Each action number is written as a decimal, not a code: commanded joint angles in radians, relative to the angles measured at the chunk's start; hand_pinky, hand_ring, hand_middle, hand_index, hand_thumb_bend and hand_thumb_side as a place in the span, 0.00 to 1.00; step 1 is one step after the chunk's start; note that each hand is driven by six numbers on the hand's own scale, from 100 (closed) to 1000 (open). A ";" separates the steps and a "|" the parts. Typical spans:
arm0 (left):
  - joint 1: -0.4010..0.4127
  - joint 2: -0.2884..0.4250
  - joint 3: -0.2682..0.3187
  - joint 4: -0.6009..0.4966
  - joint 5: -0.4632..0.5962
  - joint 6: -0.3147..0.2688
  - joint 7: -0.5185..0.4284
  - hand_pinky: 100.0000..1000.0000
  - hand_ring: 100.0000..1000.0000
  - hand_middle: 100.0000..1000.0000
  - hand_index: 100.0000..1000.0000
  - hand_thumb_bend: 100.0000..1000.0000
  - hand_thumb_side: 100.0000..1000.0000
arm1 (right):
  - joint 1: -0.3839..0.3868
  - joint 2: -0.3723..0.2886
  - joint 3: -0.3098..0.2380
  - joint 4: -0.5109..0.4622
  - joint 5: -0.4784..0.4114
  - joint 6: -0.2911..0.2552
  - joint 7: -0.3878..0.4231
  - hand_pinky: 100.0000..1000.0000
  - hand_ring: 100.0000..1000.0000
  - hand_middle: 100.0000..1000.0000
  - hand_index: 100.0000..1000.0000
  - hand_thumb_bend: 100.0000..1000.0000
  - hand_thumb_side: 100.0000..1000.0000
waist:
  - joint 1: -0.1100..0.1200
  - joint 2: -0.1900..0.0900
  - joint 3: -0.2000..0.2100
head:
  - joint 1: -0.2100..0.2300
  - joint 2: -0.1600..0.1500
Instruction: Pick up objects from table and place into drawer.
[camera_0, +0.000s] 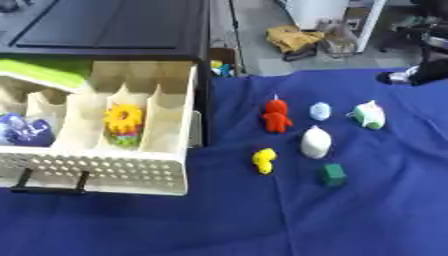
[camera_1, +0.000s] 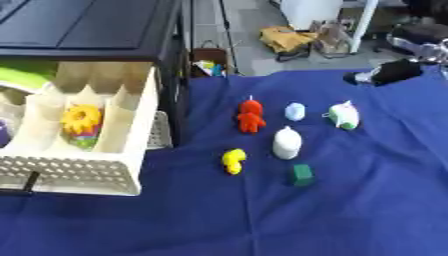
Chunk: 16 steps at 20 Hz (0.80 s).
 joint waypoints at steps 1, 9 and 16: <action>-0.009 0.018 0.002 -0.013 -0.003 0.000 -0.002 0.57 0.74 0.74 0.88 0.31 1.00 | -0.003 -0.009 -0.007 0.013 -0.008 0.003 -0.009 0.83 0.94 0.90 0.97 0.52 0.69 | 0.000 -0.015 0.001 | -0.003 -0.012; -0.014 0.016 0.002 -0.013 0.000 -0.001 0.000 0.57 0.74 0.74 0.88 0.31 1.00 | 0.031 0.022 -0.015 0.041 -0.023 0.017 -0.025 0.82 0.93 0.89 0.96 0.54 0.64 | 0.004 -0.010 0.003 | -0.003 -0.025; -0.015 0.012 0.000 -0.013 -0.003 0.000 -0.002 0.57 0.74 0.74 0.88 0.31 1.00 | 0.018 0.045 -0.023 0.101 0.001 0.038 -0.067 0.81 0.92 0.89 0.95 0.53 0.64 | 0.006 -0.005 0.006 | -0.004 -0.030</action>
